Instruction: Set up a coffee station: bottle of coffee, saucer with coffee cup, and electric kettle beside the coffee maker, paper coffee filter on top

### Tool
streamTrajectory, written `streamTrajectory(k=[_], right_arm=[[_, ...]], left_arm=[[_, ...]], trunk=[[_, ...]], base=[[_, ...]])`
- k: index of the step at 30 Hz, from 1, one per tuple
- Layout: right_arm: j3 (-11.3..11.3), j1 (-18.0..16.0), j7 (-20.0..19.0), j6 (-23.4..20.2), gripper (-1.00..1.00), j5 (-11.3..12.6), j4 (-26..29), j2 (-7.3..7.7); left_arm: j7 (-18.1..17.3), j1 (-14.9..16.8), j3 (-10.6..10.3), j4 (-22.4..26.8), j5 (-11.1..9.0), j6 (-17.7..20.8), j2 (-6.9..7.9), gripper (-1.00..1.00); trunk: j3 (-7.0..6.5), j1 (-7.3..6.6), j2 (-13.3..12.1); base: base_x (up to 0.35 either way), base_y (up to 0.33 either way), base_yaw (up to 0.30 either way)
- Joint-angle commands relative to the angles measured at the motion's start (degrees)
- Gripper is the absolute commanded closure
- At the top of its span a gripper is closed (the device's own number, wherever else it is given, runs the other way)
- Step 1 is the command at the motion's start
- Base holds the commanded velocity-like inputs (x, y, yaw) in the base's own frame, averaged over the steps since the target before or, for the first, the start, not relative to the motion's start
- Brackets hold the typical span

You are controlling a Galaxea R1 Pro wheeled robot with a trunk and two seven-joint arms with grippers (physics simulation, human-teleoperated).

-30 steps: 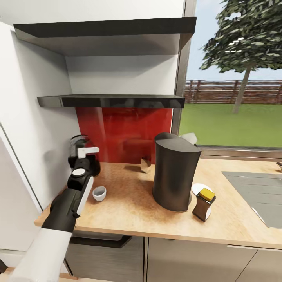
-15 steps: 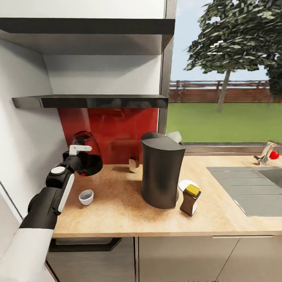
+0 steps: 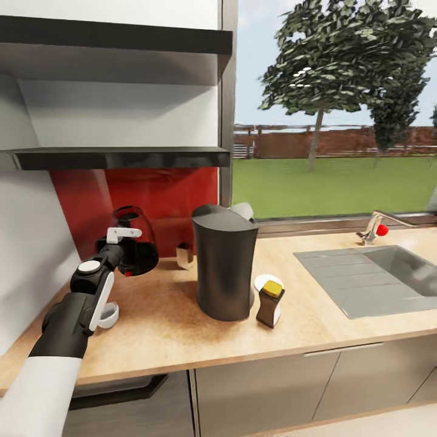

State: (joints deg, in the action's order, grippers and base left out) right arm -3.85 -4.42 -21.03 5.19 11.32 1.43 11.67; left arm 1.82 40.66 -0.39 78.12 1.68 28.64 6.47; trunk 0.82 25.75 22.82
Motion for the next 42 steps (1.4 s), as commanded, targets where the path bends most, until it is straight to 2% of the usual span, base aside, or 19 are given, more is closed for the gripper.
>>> streamTrajectory(k=[1, 16, 20, 26, 33, 42], right_arm=[[-0.4, -0.1, -0.3, 0.1, -1.00, 0.1, -0.1, 0.01], [-0.3, -0.1, -0.3, 0.1, -1.00, 0.1, 0.0, -0.07], [-0.3, -0.1, -0.3, 0.1, -1.00, 0.1, 0.0, -0.06], [-0.3, -0.1, -0.2, 0.1, -1.00, 0.1, 0.0, -0.06], [-0.3, -0.1, -0.2, 0.2, -1.00, 0.1, 0.0, -0.06], [-0.3, -0.1, -0.2, 0.1, -1.00, 0.1, 0.0, -0.06]], left_arm=[[0.1, 0.0, 0.0, 0.1, 0.3, 0.3, 0.02, 1.00], [0.4, -0.3, -0.2, -0.4, 0.2, 0.0, 0.06, 1.00], [0.6, -2.8, -0.3, -0.4, 0.0, -0.1, -0.35, 1.00], [0.8, -3.9, -0.4, -0.4, -0.4, 0.0, -0.52, 1.00], [0.3, -6.7, -0.4, -0.5, -0.6, -0.2, -0.86, 1.00], [0.3, -7.3, -0.4, -1.4, -0.5, -0.3, -1.37, 1.00]], trunk=[[0.08, 0.03, 0.1], [0.08, 0.03, 0.1], [0.08, 0.03, 0.1], [0.08, 0.03, 0.1], [0.08, 0.03, 0.1], [0.08, 0.03, 0.1]], base=[[0.000, 0.000, -0.246], [0.089, 0.000, -0.024], [0.000, 0.000, 0.000], [0.000, 0.000, 0.000], [0.000, 0.000, 0.000], [0.000, 0.000, -0.083]])
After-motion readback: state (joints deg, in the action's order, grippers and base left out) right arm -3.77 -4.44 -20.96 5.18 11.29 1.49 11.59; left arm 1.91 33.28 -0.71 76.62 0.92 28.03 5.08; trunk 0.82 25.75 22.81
